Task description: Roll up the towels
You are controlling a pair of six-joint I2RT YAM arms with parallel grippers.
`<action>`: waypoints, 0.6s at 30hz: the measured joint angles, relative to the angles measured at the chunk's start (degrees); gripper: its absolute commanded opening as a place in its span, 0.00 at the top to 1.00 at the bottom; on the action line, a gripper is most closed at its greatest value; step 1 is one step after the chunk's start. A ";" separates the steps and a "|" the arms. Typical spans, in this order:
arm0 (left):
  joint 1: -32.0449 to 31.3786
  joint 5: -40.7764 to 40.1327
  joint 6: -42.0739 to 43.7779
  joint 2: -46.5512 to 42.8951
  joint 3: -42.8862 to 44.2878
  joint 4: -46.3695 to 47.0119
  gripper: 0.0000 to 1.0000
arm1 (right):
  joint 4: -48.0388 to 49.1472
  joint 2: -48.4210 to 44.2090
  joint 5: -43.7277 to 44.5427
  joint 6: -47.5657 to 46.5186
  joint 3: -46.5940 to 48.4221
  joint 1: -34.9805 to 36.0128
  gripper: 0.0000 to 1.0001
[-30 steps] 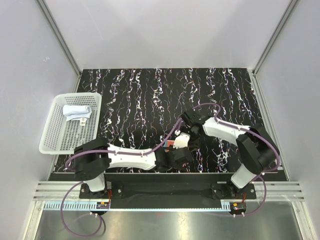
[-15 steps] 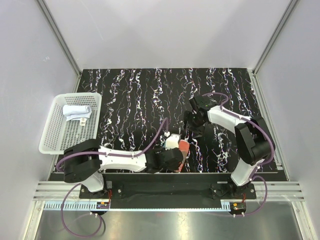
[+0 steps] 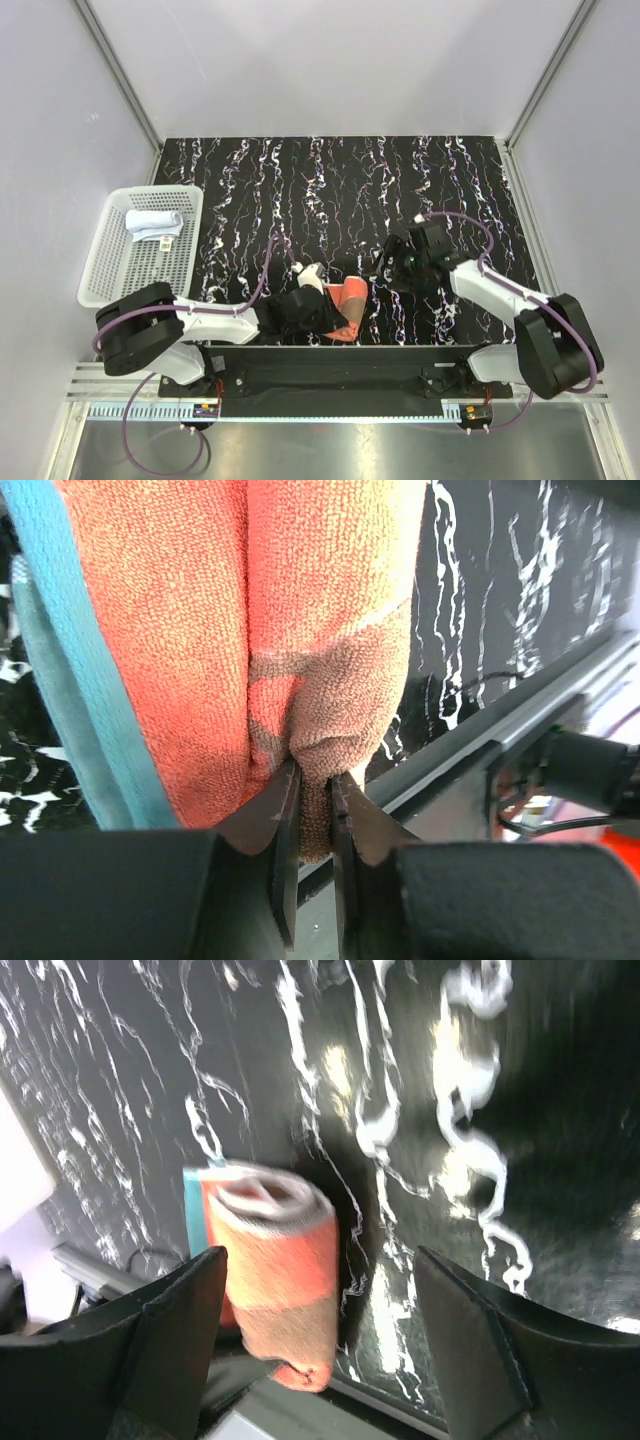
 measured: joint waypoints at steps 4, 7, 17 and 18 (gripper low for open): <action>1.49 2.19 -2.12 -0.09 -2.10 3.56 1.00 | 9.75 -3.32 -4.55 5.22 -10.75 0.22 0.18; 2.12 3.21 -3.65 0.02 -3.37 5.86 1.00 | 14.32 -3.13 -6.51 7.74 -14.21 1.53 0.18; 3.37 5.16 -5.92 0.20 -5.51 9.81 0.98 | 29.22 3.89 -6.91 11.63 -15.39 7.80 0.40; 3.43 5.29 -6.01 0.22 -5.66 10.08 0.95 | 30.34 4.70 -6.88 11.82 -15.39 8.13 0.48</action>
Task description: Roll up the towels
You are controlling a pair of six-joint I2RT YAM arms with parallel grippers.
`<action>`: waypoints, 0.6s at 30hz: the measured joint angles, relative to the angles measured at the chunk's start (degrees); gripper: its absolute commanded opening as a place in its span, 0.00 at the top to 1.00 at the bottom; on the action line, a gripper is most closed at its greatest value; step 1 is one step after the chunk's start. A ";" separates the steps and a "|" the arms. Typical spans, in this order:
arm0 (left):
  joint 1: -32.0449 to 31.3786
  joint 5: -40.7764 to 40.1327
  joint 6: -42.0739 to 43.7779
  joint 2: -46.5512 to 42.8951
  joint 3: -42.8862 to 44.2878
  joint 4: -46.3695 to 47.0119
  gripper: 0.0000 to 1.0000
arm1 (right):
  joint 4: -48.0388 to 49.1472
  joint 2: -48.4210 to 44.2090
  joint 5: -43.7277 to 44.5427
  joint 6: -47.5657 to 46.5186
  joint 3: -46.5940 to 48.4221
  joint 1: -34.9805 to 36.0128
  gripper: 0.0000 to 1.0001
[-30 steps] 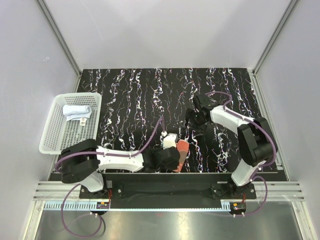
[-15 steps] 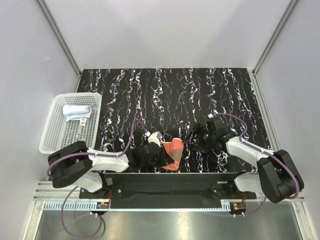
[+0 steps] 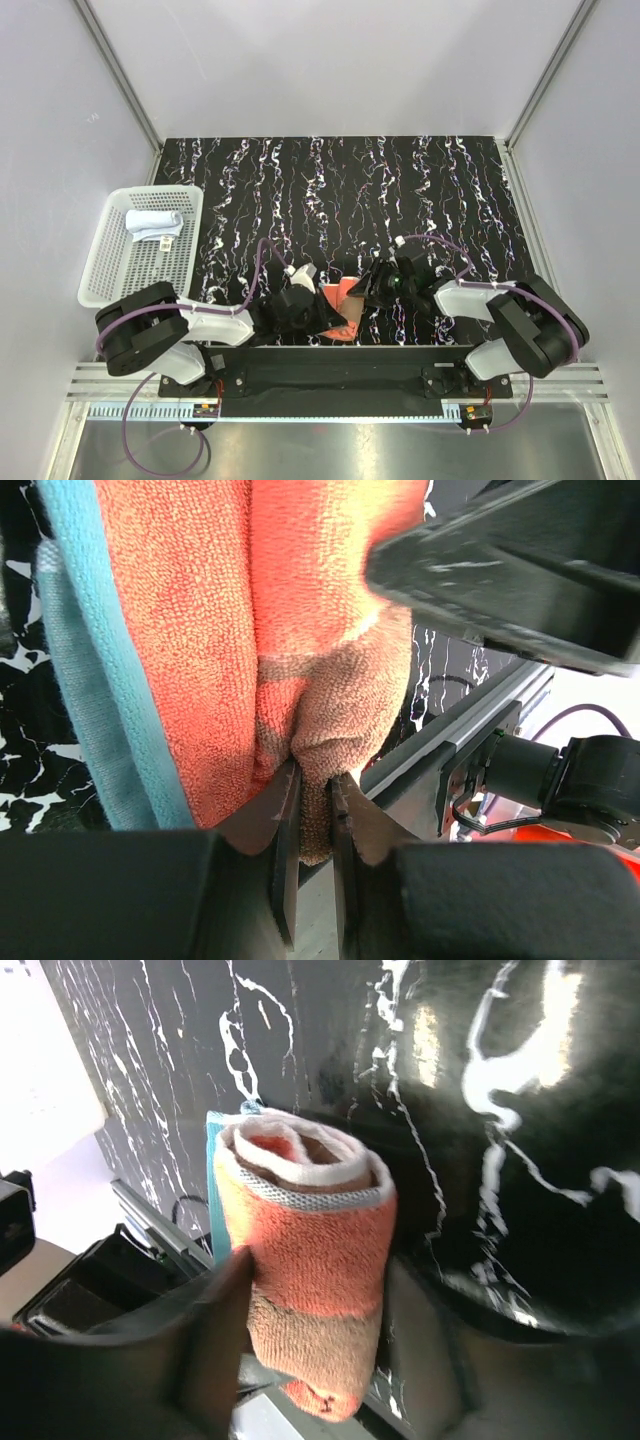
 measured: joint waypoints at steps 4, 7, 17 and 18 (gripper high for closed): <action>0.48 0.74 -0.02 0.28 -0.04 0.46 0.79 | 4.42 2.97 0.02 0.74 -0.11 1.29 0.92; 0.66 1.03 0.28 0.46 -0.02 0.35 0.67 | 5.55 3.26 0.24 0.94 -0.22 1.57 0.94; 0.81 -0.94 8.79 2.80 10.78 -13.49 0.40 | -17.86 -4.46 12.81 -3.52 7.85 2.19 1.00; 0.83 -1.97 10.16 3.13 12.52 -16.44 0.40 | -21.09 -5.46 14.75 -3.82 9.16 2.23 1.00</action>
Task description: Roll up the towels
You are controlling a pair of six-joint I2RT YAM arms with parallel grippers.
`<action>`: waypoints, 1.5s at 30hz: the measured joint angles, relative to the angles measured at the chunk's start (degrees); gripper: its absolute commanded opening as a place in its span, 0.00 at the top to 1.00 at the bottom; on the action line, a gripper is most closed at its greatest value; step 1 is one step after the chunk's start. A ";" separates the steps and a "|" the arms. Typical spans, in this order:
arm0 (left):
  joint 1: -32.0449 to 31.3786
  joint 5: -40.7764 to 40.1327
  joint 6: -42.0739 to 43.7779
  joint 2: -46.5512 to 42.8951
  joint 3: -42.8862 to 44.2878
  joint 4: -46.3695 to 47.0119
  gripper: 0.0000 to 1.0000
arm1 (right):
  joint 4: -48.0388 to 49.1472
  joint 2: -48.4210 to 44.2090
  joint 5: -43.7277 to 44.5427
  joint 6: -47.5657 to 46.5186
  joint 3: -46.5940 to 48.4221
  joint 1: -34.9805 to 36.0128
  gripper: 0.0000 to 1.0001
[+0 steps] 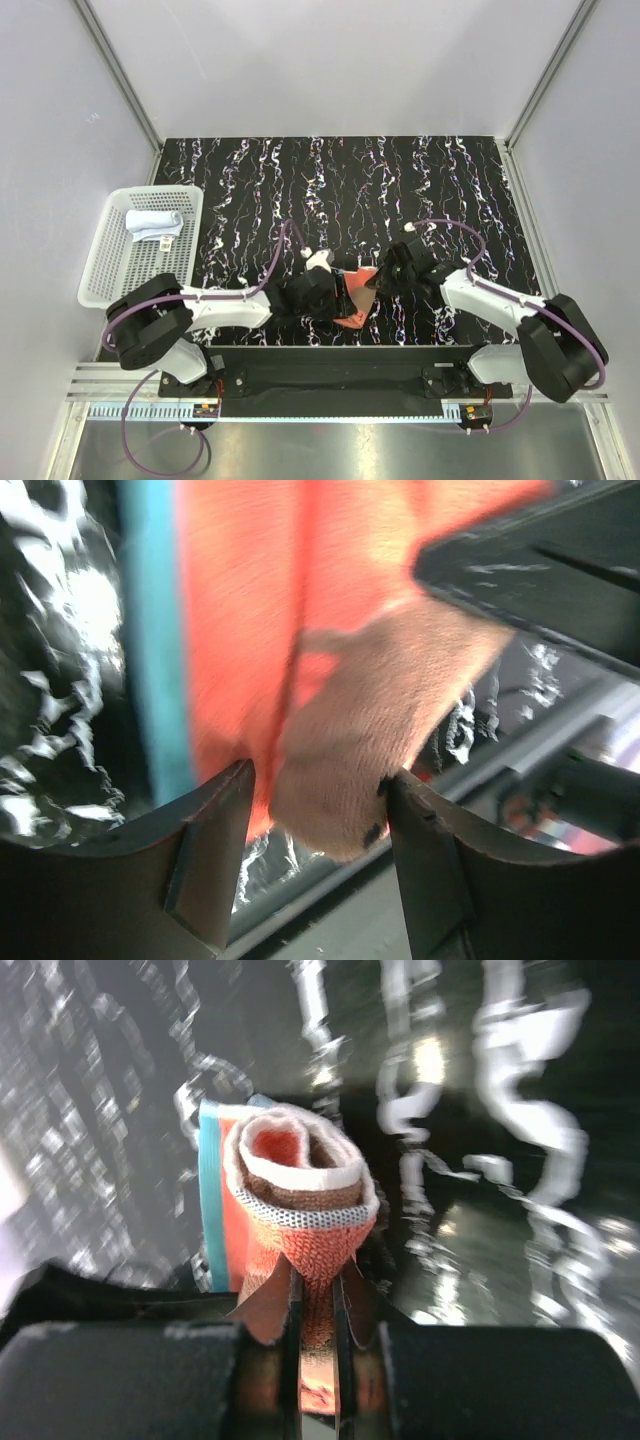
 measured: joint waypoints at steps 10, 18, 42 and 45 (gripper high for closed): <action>-2.95 -12.96 15.96 4.59 18.60 -21.62 0.38 | -24.96 -3.26 16.85 -0.02 6.58 0.09 1.00; -11.34 -19.54 25.73 5.42 21.57 -24.92 0.31 | -27.15 -0.24 17.05 0.37 7.43 0.09 1.00; -20.59 -24.44 42.58 20.06 28.94 -17.27 0.34 | -27.96 2.95 16.57 -0.74 9.79 0.07 1.00; -20.96 -26.34 41.75 20.46 29.35 -18.36 0.61 | -27.96 3.08 16.44 -0.92 9.88 -0.02 1.00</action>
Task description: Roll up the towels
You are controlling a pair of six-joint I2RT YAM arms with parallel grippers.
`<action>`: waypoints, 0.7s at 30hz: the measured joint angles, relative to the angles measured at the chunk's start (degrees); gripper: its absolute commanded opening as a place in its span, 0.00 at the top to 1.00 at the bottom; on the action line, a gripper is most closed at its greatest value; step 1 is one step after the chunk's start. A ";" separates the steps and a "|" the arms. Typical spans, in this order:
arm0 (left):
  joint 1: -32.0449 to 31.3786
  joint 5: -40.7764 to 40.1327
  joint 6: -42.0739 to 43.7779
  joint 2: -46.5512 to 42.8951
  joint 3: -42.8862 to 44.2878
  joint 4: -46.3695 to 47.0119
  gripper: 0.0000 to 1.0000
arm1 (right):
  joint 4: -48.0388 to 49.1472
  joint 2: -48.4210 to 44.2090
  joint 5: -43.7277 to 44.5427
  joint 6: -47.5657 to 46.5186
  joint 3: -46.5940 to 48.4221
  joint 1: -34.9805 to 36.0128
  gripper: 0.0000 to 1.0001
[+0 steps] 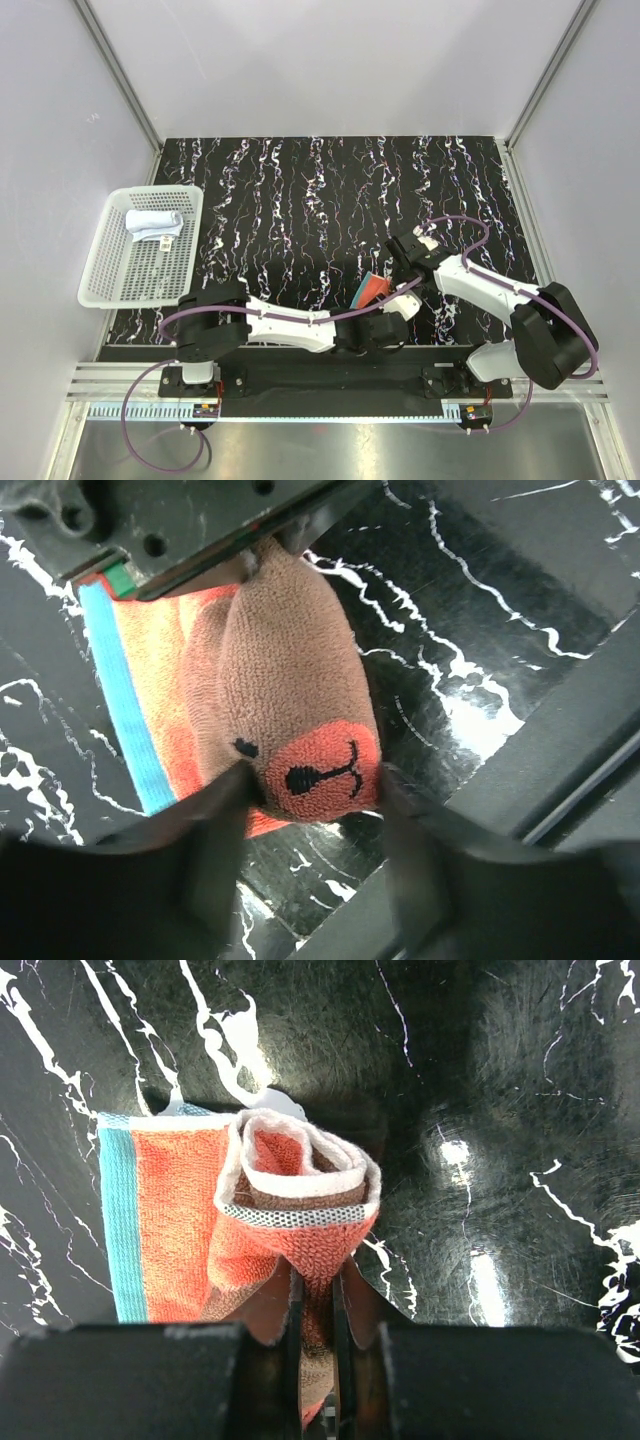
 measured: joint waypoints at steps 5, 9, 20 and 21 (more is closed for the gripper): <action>-0.24 -1.40 -2.32 0.02 -0.33 -0.26 0.87 | -0.39 0.00 -0.22 -0.22 0.35 -0.02 0.88; -0.26 -1.79 -3.39 -0.33 -1.11 0.59 1.00 | -1.01 -0.04 -1.29 -0.68 1.11 -1.07 0.44; 7.28 9.14 -9.29 -10.36 -12.94 7.63 1.00 | -4.90 -4.57 -2.34 -5.51 6.95 -12.13 0.12; 9.05 11.34 -10.69 -12.13 -15.43 9.62 1.00 | -4.83 -5.16 -2.36 -5.81 7.67 -12.33 0.12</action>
